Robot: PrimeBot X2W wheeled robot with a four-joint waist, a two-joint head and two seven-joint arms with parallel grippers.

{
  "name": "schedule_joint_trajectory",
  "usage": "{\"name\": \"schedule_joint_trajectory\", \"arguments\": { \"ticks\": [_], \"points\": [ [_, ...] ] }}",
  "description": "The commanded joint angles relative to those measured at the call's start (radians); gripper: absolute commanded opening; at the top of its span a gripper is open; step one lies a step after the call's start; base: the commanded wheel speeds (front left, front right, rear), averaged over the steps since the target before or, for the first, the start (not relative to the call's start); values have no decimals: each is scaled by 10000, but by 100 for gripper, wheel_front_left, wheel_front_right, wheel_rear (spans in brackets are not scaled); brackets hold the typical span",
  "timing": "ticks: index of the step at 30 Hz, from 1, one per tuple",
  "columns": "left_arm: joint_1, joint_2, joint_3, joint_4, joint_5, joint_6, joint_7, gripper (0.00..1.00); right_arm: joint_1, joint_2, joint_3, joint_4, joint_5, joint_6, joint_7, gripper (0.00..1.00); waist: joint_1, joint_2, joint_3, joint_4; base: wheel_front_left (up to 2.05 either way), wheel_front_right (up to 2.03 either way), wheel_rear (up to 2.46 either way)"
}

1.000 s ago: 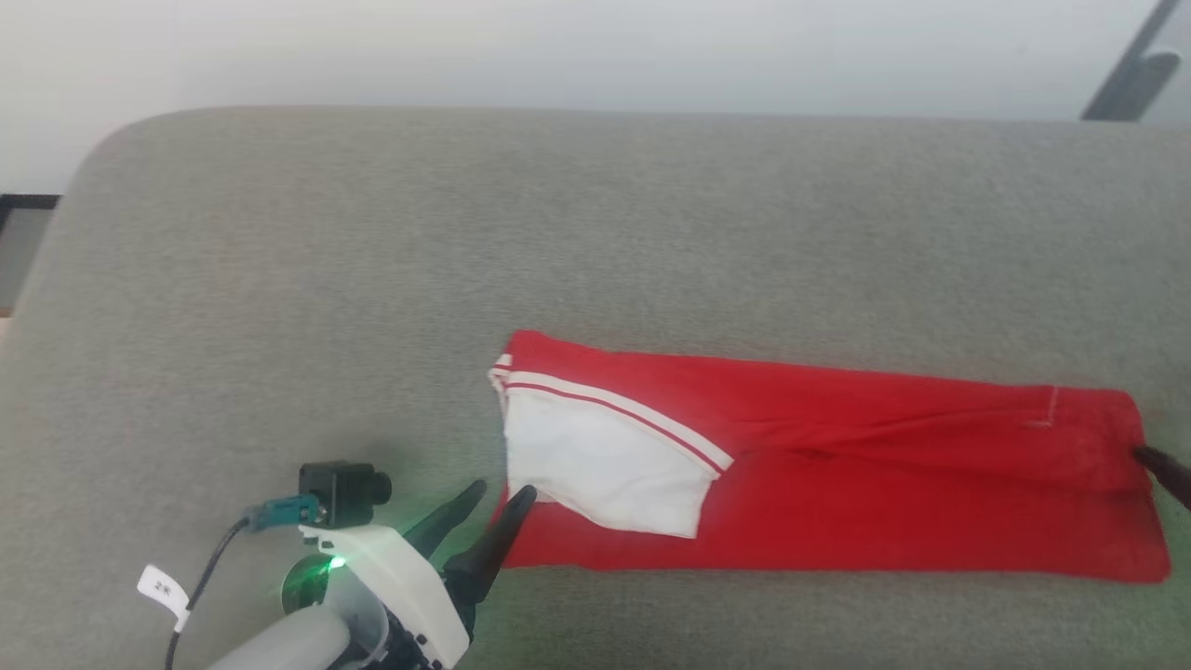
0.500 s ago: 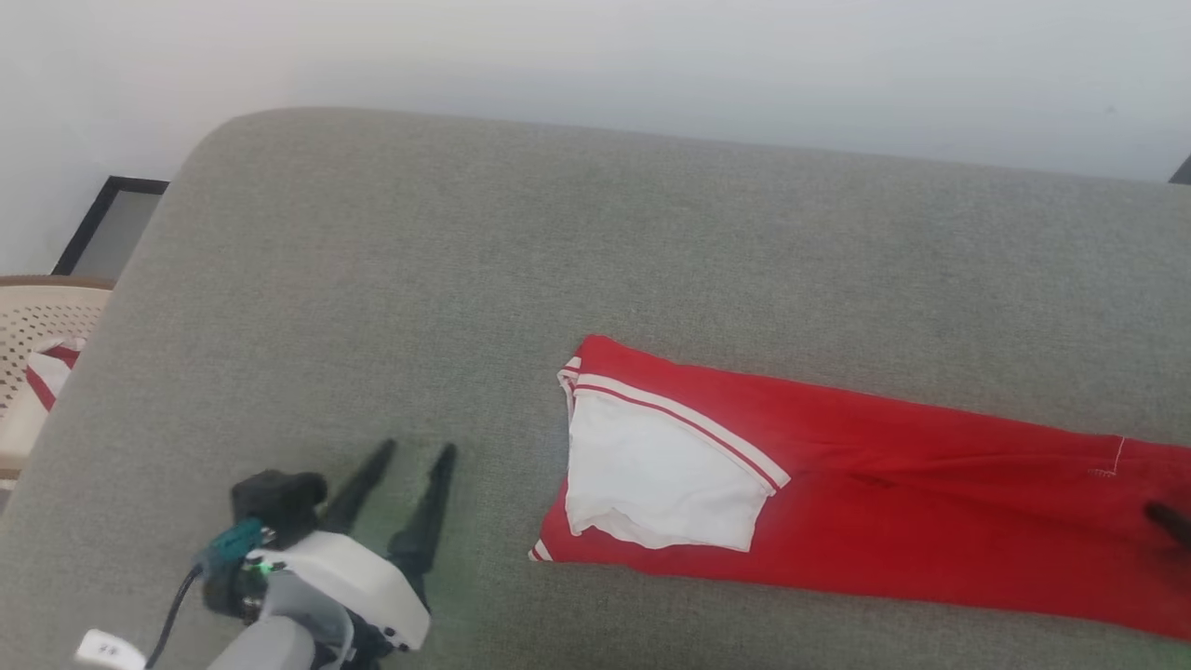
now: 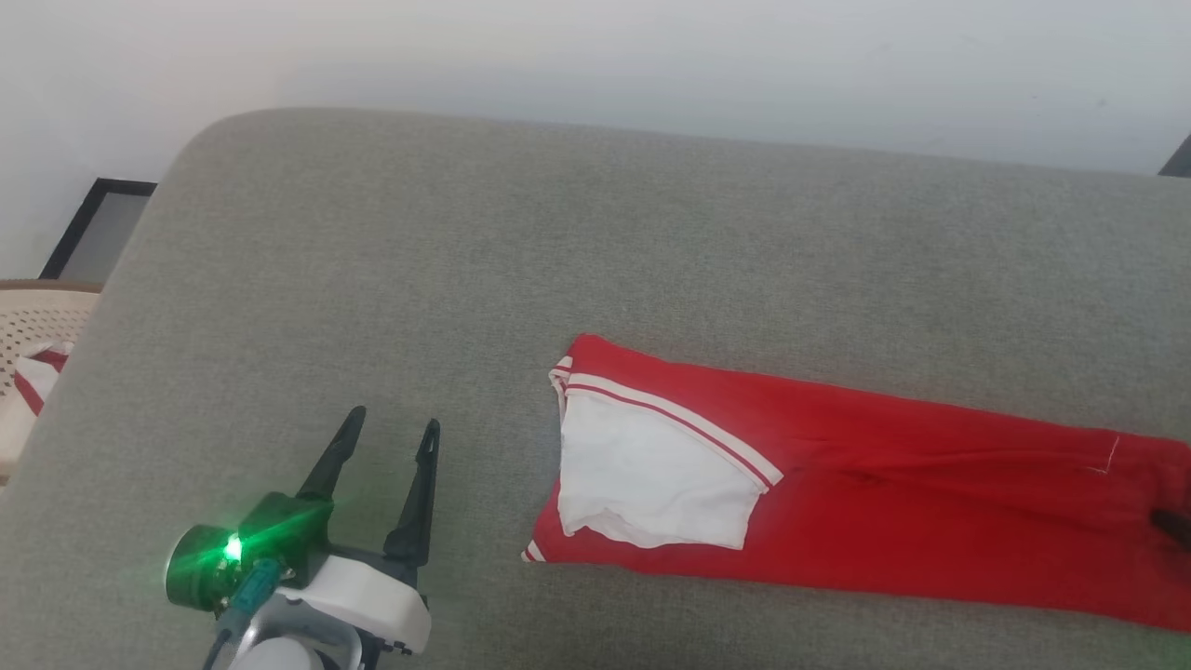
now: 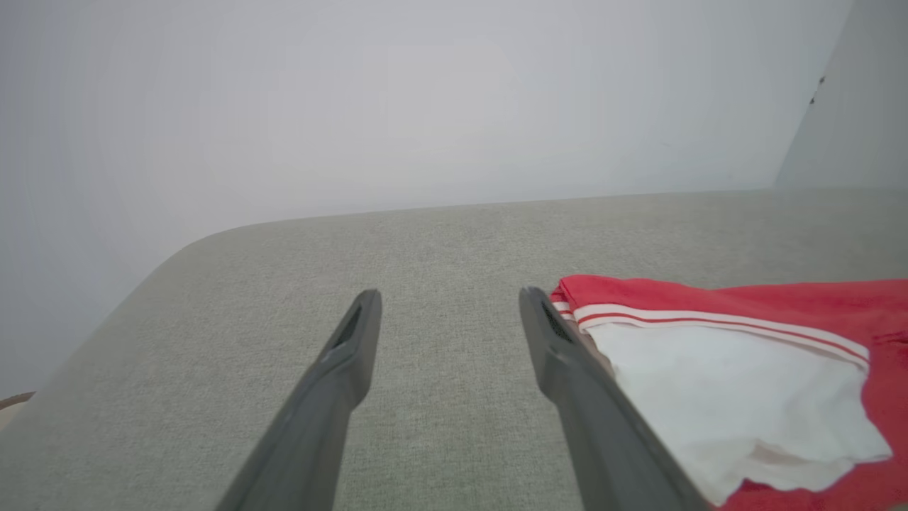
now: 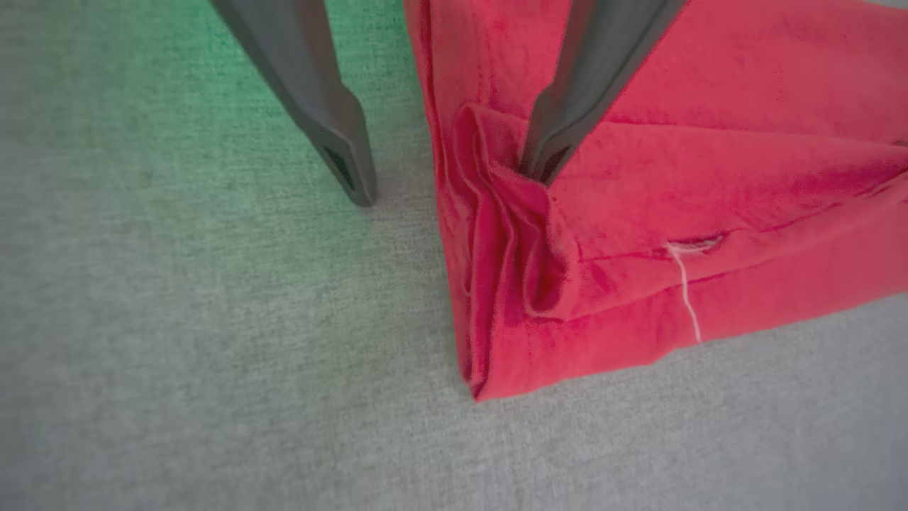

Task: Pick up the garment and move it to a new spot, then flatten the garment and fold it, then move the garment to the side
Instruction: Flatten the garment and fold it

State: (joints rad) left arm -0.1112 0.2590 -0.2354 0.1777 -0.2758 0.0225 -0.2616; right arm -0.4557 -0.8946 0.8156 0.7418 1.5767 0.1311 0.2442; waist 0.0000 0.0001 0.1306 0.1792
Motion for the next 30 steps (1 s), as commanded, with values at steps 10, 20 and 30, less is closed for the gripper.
{"name": "schedule_joint_trajectory", "arguments": {
  "ticks": [10,20,30],
  "points": [
    [382,-661,1116,172,963,-780,-42,100,-478,888,249,392,-147,-5,459,0,0,-1,93,-309,0,0,0],
    [684,-975,2050,-48,1502,-1130,-42,100,-798,-573,-634,1078,120,-14,-335,0,0,-1,274,-869,0,0,0],
    [762,-1348,2371,152,1742,-1311,-43,100,-483,-1608,-1110,738,403,-8,-503,0,0,-1,137,-1167,0,0,0]
  ]
}}
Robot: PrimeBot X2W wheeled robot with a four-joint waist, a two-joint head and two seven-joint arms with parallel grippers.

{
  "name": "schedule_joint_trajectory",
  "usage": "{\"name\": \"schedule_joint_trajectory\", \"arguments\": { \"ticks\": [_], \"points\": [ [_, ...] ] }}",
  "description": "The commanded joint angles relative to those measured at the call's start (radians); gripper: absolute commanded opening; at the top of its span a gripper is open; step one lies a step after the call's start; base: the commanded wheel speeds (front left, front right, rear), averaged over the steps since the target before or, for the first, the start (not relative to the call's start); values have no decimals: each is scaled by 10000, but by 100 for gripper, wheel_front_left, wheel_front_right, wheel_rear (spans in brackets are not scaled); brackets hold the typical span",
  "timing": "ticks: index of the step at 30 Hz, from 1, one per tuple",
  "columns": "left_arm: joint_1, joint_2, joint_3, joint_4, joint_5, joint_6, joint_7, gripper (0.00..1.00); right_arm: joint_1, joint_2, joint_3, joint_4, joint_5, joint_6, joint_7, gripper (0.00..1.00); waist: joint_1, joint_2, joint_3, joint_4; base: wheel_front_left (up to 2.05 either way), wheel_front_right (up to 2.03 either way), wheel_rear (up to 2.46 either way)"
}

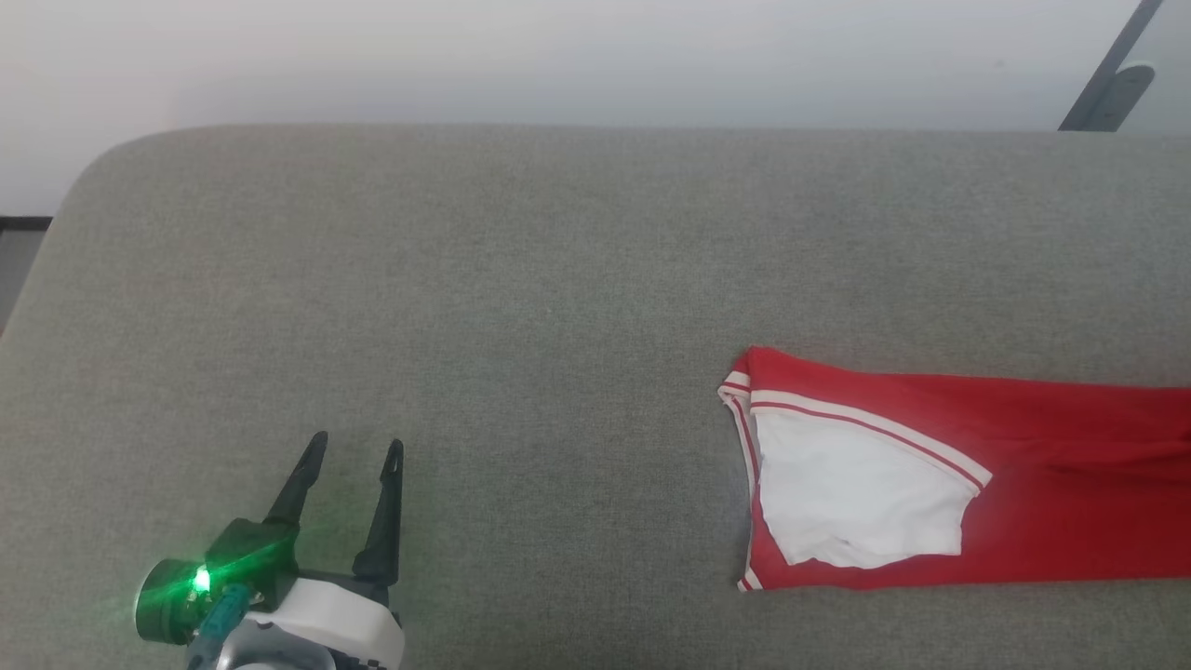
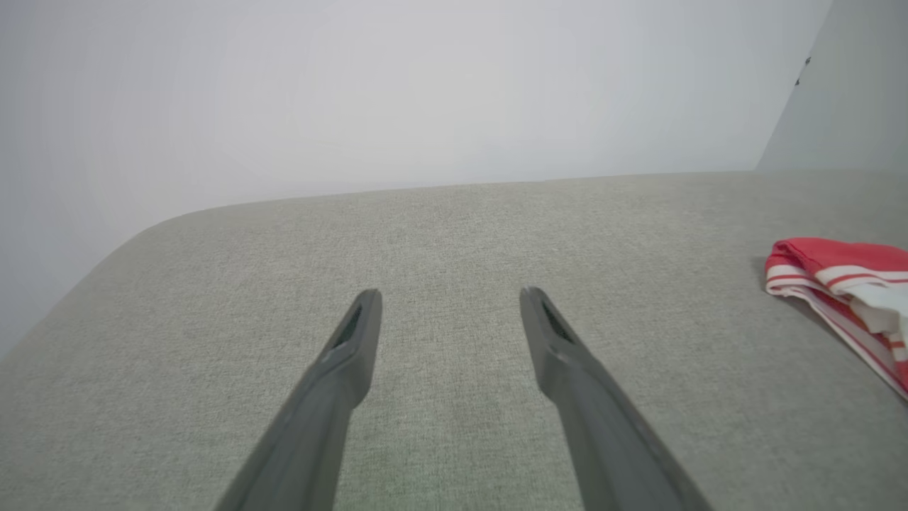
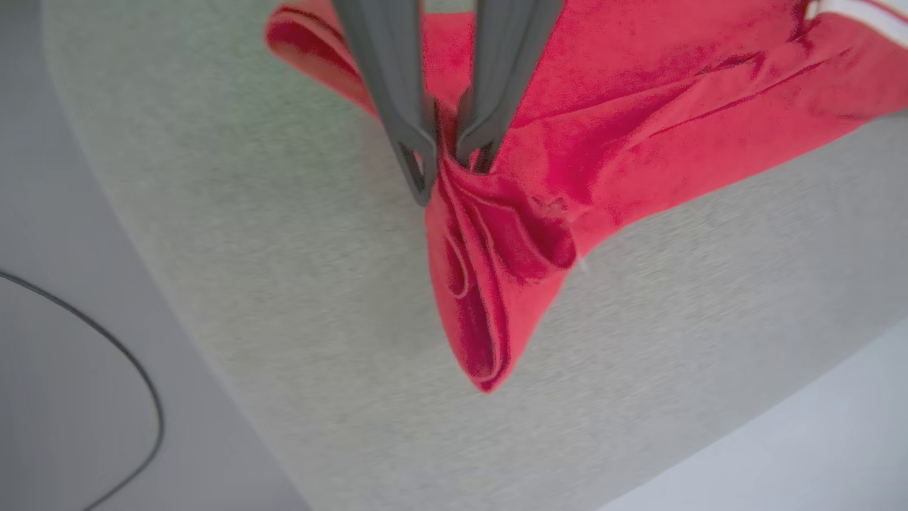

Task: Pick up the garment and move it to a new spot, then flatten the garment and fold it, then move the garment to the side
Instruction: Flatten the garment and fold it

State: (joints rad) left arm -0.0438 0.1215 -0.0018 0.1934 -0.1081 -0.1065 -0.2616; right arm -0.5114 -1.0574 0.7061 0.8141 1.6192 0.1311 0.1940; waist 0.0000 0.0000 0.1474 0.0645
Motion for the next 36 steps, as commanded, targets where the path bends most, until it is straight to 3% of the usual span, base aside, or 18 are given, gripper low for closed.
{"name": "schedule_joint_trajectory", "arguments": {
  "ticks": [1,14,21,34,35,36],
  "points": [
    [120,-64,91,25,3,-47,-43,100,164,151,114,-648,-124,-8,91,0,0,0,-118,-60,0,0,0],
    [319,-338,337,-41,-57,-192,-43,100,-526,1415,1700,-6351,-1980,-7,1349,0,0,0,-367,173,0,0,0],
    [328,-510,319,-43,-168,-222,-43,100,-1026,2267,2108,-7118,-2783,-7,1824,0,0,0,-260,463,0,0,0],
    [-13,-676,106,138,-274,-237,-43,100,-1161,3649,2426,-5670,-3730,-5,1765,0,0,0,-64,834,0,0,0],
    [-6,-678,99,176,-272,-238,-43,100,-1132,3702,2454,-5618,-3756,-5,1708,19,0,0,-113,820,0,0,0],
    [20,-683,97,202,-277,-239,-43,100,-1110,3751,2432,-5612,-3774,-7,1599,49,0,0,-164,798,0,0,0]
  ]
}}
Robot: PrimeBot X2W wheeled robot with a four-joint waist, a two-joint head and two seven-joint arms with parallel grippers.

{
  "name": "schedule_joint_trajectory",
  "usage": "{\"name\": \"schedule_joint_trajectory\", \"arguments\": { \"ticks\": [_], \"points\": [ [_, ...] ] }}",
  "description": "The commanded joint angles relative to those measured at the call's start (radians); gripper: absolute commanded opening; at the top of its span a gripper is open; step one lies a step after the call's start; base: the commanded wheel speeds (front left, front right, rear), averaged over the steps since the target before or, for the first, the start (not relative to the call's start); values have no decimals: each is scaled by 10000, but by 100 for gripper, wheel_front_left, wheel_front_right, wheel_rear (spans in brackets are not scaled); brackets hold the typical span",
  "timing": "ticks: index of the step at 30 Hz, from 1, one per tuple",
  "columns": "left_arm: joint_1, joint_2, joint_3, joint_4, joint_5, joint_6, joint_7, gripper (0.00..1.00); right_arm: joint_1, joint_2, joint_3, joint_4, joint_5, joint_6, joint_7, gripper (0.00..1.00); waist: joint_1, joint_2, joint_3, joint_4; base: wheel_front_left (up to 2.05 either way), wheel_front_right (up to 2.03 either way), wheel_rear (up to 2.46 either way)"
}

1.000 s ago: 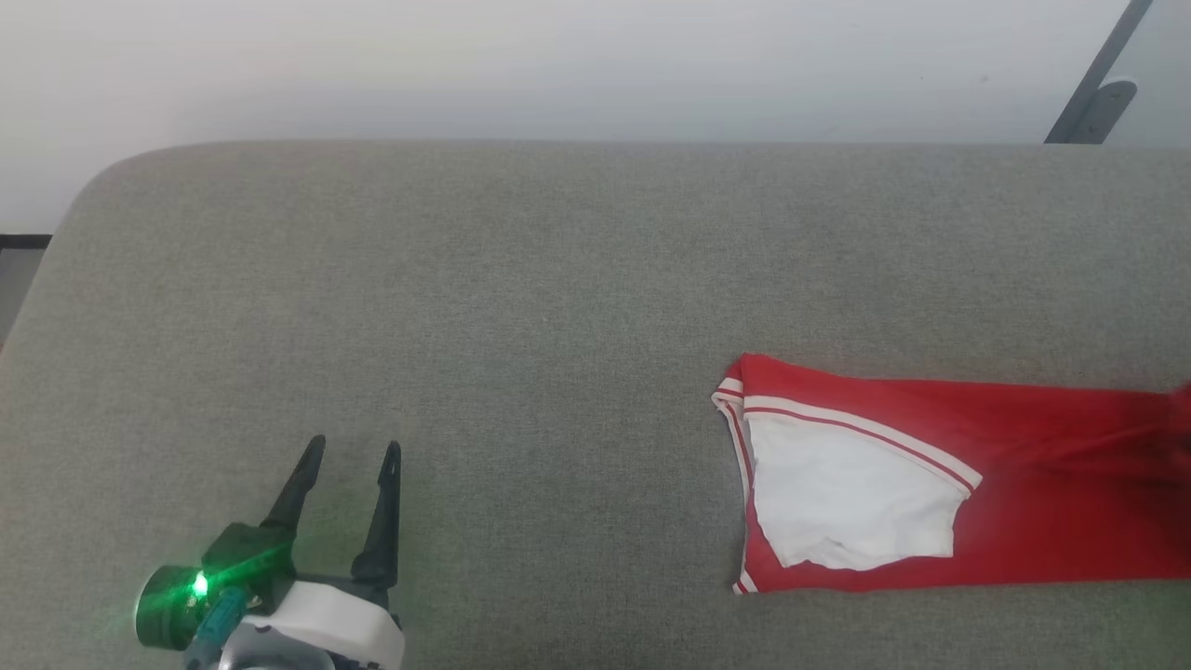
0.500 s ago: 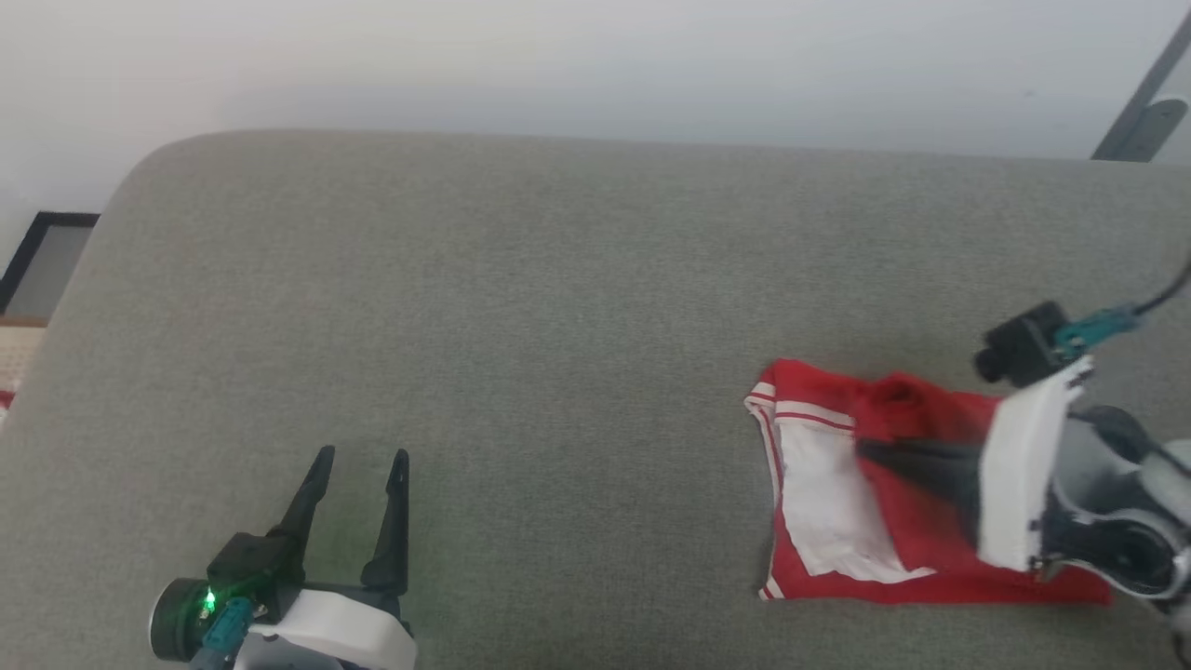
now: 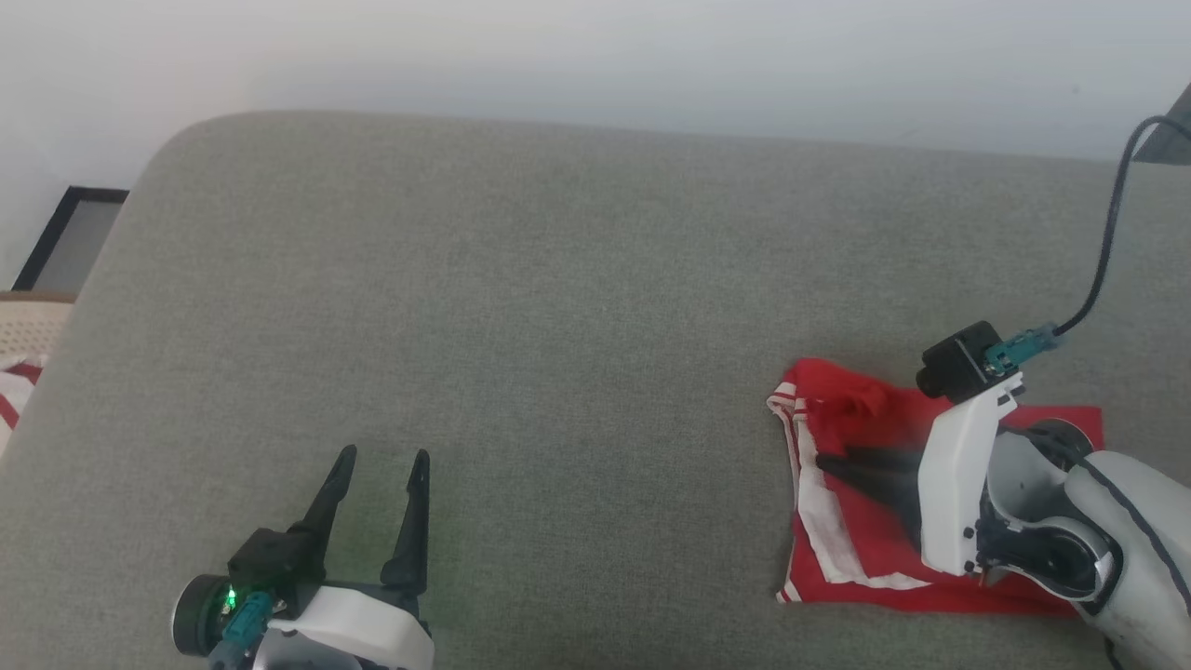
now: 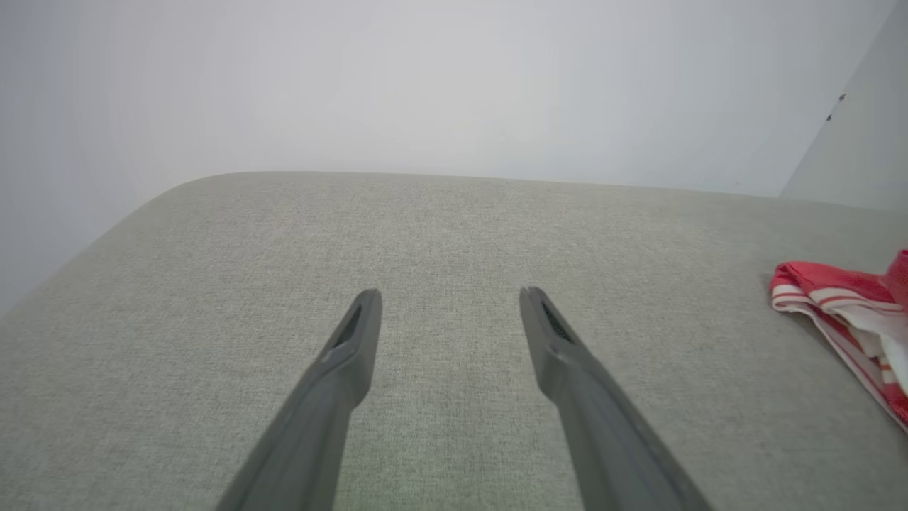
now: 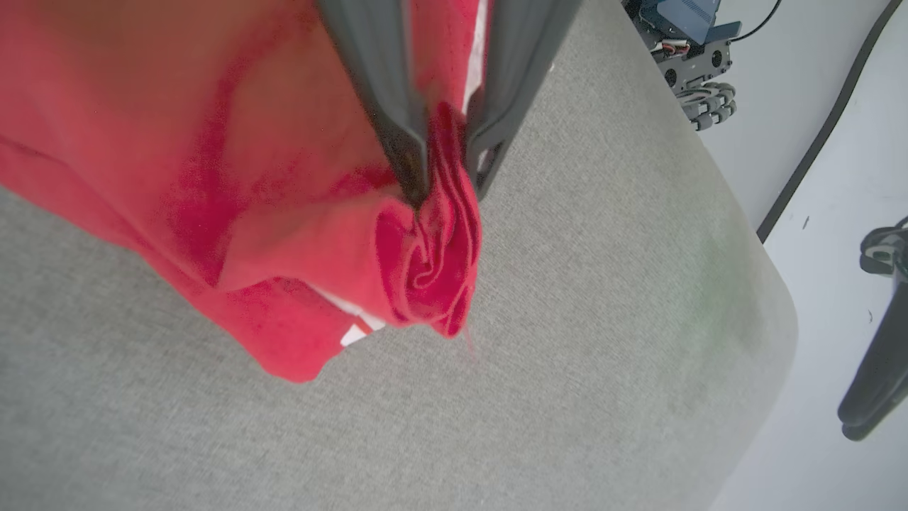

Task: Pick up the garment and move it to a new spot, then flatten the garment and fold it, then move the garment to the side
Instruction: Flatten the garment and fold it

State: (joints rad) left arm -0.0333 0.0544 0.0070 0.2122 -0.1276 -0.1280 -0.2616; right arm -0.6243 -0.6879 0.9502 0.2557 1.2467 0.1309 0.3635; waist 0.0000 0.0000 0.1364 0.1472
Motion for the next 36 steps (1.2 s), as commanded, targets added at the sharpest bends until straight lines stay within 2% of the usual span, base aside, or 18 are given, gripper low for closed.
{"name": "schedule_joint_trajectory", "arguments": {
  "ticks": [1,9,13,19,23,30,36],
  "points": [
    [-62,-17,5,35,-92,-26,-43,100,44,67,-61,-12,-31,-5,-209,100,0,0,-113,-53,0,0,0],
    [305,-30,67,207,-155,-31,-43,100,386,-614,-621,-59,204,-5,-1201,100,0,0,-790,-392,0,0,0],
    [467,-28,10,293,-263,-33,-43,100,720,-837,-825,517,-28,-3,-1962,100,0,0,-1144,-637,0,0,0],
    [721,-35,48,568,-470,-34,-43,100,1164,-368,-1134,1846,-419,-3,-3766,100,0,0,-1400,-1030,0,0,0],
    [795,-31,295,625,-563,-28,-43,100,1288,249,-1497,2739,-721,-3,-5379,100,0,0,-1497,-1299,0,0,0],
    [1022,19,526,493,-424,-27,-43,100,1597,900,-2190,3417,-1693,-3,-6272,100,0,0,-1749,-1495,0,0,0],
    [1288,250,639,211,-390,-28,-43,100,2591,1458,-4104,2804,-3391,-3,-6287,100,0,0,-1950,-1496,0,0,0]
  ]
}}
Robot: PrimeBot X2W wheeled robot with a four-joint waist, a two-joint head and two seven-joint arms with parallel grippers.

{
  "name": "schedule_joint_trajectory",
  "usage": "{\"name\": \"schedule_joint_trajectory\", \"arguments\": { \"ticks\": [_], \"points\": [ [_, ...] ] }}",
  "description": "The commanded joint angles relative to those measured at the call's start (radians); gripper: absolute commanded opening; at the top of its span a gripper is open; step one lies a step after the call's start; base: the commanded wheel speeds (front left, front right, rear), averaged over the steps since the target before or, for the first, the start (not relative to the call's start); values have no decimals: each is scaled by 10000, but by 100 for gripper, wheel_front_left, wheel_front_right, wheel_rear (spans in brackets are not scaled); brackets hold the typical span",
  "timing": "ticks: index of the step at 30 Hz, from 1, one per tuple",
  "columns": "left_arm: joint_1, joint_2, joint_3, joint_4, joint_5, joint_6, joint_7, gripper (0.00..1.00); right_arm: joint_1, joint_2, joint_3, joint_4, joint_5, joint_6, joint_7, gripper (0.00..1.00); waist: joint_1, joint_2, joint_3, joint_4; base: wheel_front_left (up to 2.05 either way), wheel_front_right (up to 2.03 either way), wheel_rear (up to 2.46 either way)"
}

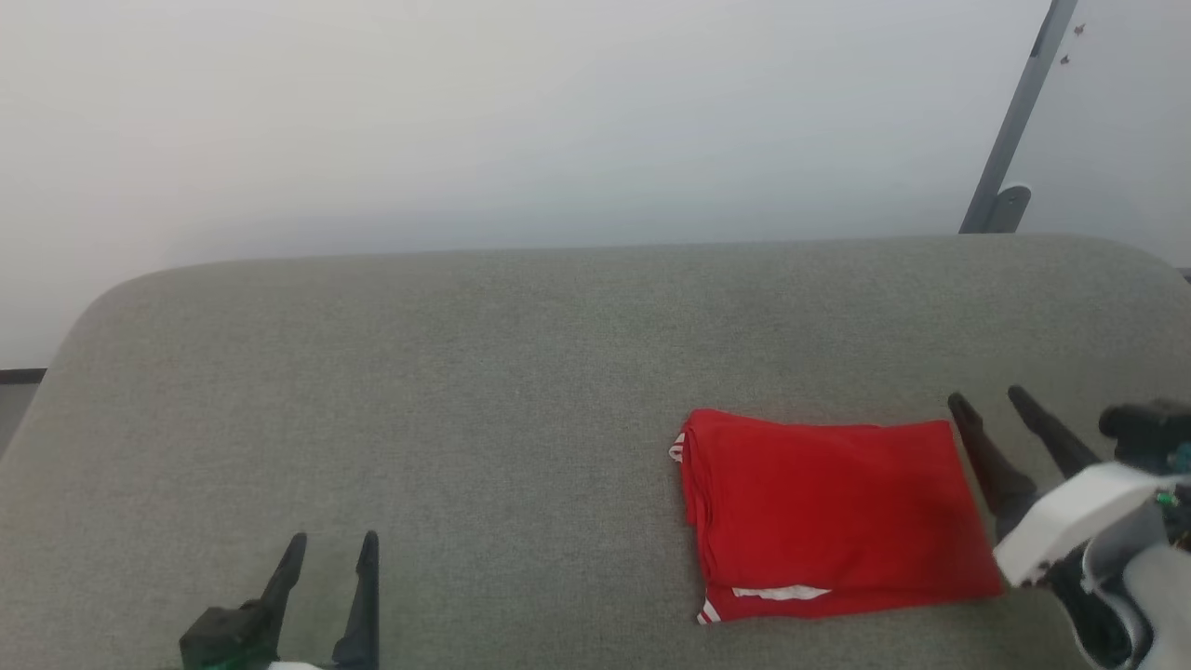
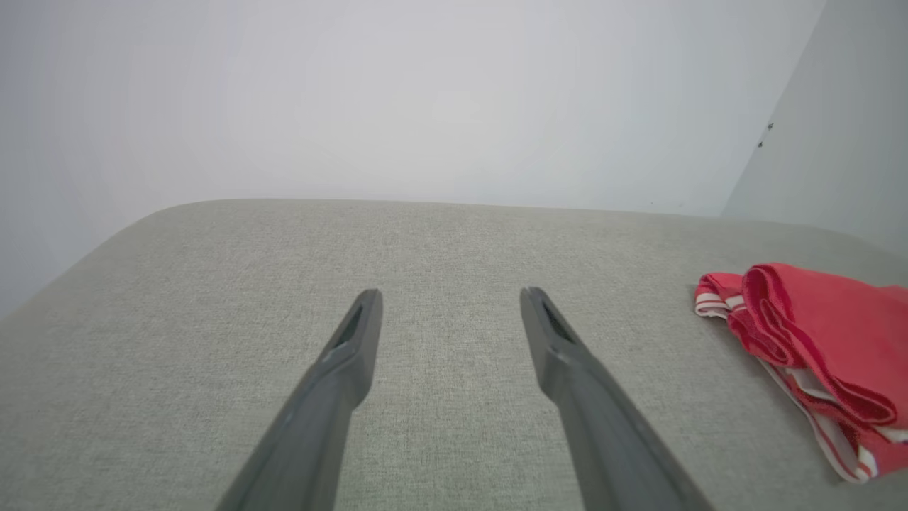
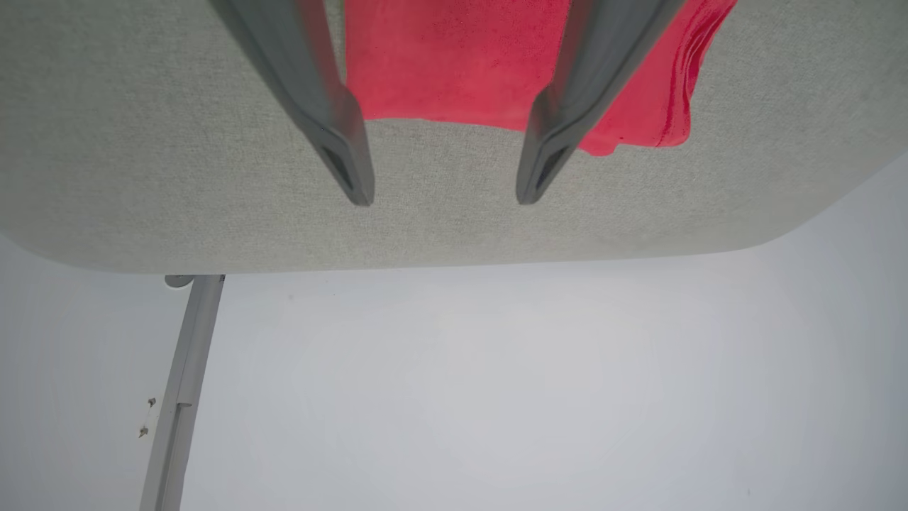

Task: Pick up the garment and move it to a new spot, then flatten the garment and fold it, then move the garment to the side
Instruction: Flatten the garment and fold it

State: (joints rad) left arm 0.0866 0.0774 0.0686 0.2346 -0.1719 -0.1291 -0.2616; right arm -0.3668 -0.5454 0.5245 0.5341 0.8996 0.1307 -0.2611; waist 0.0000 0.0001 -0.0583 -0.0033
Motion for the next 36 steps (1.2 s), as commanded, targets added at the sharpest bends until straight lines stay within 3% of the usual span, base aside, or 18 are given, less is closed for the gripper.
{"name": "schedule_joint_trajectory", "arguments": {
  "ticks": [1,10,23,36],
  "points": [
    [133,49,32,-62,86,-16,-43,100,214,132,-170,-101,-141,-1,-43,100,0,-1,-28,21,0,0,0],
    [640,300,166,-340,-27,-17,-43,100,2091,549,-1536,-1286,-1583,-3,-47,100,0,-1,-291,127,0,0,0],
    [2015,232,571,-1465,333,-17,-43,100,4375,972,-3884,-3029,-2368,-1,199,100,0,-1,-469,132,0,0,0],
    [2541,23,522,-2105,286,-17,-43,100,5339,1619,-5166,-4288,-2888,-1,862,100,0,-1,-586,162,0,0,0]
  ]
}}
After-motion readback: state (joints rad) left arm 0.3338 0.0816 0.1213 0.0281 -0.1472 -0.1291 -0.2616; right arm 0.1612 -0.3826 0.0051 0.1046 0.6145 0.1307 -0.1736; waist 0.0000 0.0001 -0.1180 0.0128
